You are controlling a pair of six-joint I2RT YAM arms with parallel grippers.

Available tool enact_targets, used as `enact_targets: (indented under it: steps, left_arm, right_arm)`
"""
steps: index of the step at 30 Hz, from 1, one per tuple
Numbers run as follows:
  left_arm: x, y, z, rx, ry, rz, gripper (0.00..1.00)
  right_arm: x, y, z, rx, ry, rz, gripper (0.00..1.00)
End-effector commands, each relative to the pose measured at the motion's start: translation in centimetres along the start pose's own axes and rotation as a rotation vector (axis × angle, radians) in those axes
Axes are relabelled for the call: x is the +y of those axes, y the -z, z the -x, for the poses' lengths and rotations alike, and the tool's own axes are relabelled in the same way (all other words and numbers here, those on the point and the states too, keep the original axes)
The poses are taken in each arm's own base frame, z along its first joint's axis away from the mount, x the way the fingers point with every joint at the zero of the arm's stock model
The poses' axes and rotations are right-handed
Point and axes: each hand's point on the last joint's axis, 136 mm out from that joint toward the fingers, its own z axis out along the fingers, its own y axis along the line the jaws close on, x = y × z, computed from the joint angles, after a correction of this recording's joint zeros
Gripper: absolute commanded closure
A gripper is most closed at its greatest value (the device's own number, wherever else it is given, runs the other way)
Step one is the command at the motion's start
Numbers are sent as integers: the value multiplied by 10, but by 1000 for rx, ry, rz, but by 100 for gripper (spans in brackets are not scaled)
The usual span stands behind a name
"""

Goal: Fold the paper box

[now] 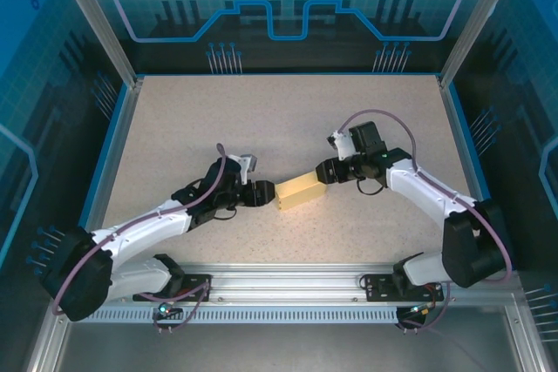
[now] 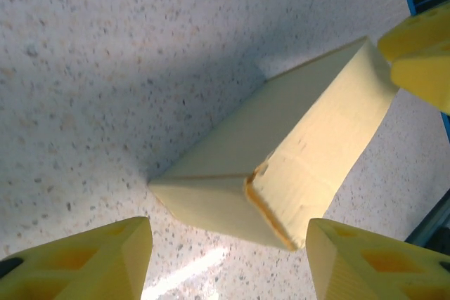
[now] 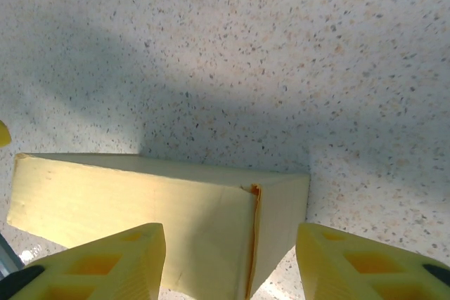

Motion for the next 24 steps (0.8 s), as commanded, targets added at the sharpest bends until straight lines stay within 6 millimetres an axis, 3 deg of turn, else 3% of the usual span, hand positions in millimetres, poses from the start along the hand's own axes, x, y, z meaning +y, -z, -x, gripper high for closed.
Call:
enact_targets:
  steps: [1,13,19,24]
  left_arm:
    - [-8,-2,-11,42,61,-42,42]
    - [-20,-26,-16,82,131,-138,50]
    - [-24,-26,-3,37,117,-134,55]
    - [-27,-27,16,-6,103,-134,57]
  right_arm:
    - [11,-4,-3,49,20,59,47]
    - [17,-11,-13,84,27,78,48]
    - [25,-10,-9,65,26,112,49]
    - [37,-4,8,0,25,170,49]
